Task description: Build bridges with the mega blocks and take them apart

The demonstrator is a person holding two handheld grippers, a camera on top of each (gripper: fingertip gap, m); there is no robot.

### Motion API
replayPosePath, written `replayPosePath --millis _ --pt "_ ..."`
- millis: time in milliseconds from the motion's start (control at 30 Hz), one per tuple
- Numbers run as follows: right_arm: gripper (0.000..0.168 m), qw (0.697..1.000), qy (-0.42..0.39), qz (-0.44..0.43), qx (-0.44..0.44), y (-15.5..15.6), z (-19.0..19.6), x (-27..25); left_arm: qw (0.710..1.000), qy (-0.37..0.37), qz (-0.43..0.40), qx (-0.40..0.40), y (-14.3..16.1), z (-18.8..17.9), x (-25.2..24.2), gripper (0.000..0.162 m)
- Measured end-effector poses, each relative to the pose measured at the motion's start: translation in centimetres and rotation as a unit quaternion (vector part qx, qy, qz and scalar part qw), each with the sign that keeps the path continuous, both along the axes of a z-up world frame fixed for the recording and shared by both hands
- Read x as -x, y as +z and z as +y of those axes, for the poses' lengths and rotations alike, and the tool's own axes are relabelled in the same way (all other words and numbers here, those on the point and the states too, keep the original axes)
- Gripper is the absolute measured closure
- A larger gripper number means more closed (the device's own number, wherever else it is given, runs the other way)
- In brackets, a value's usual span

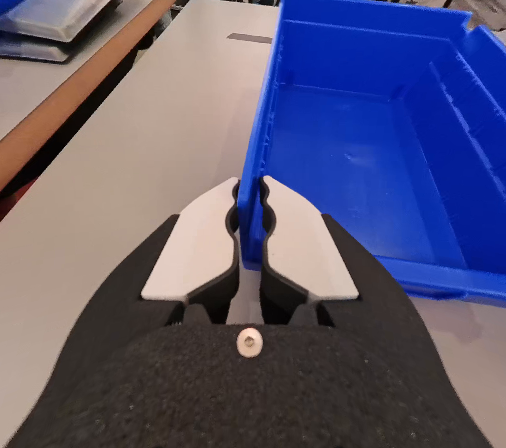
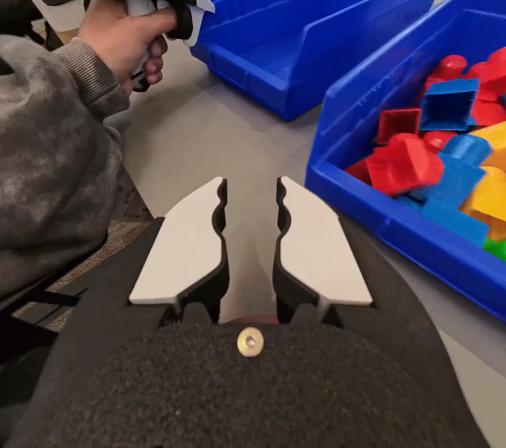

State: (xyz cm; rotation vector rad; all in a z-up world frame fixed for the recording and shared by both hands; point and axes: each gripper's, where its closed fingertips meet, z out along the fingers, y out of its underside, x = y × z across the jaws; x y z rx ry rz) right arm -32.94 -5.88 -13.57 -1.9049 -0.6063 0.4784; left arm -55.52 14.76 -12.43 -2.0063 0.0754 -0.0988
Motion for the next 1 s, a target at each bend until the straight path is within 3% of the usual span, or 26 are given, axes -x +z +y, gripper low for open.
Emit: replayPosePath --millis 133,233,433,567,633,733,867,1000 --pt "0.13 1.0 0.003 0.018 0.023 0.3 1.7 3.2 1.0 -0.007 -0.018 0.01 -0.1 -2.2 -0.5 0.159" --pt "0.129 1.0 -0.004 0.016 0.011 0.8 2.7 5.0 0.999 0.019 0.026 0.007 -0.1 -4.9 0.4 0.159" --pt "0.124 0.999 -0.035 0.004 -0.019 1.2 4.4 6.7 0.998 0.056 0.003 0.01 -0.1 -12.4 3.8 0.159" --pt "0.125 1.0 -0.014 -0.004 -0.01 0.2 4.3 9.1 0.998 0.065 -0.01 0.003 -0.1 -17.0 4.8 0.159" --pt "0.132 1.0 -0.018 -0.004 -0.018 0.5 4.4 9.7 0.998 0.062 -0.012 -0.002 0.0 -18.7 4.4 0.158" --pt "0.158 0.998 -0.045 -0.002 -0.032 1.4 4.5 8.7 0.997 0.076 0.01 -0.012 0.3 -20.5 4.0 0.158" --pt "0.162 0.995 -0.062 0.038 -0.067 4.7 4.1 7.1 0.995 0.078 0.031 -0.057 3.9 -21.4 2.5 0.157" --pt "0.163 0.982 -0.097 0.064 -0.15 11.1 3.2 3.5 0.985 0.069 0.052 -0.152 11.0 -21.9 -0.9 0.158"
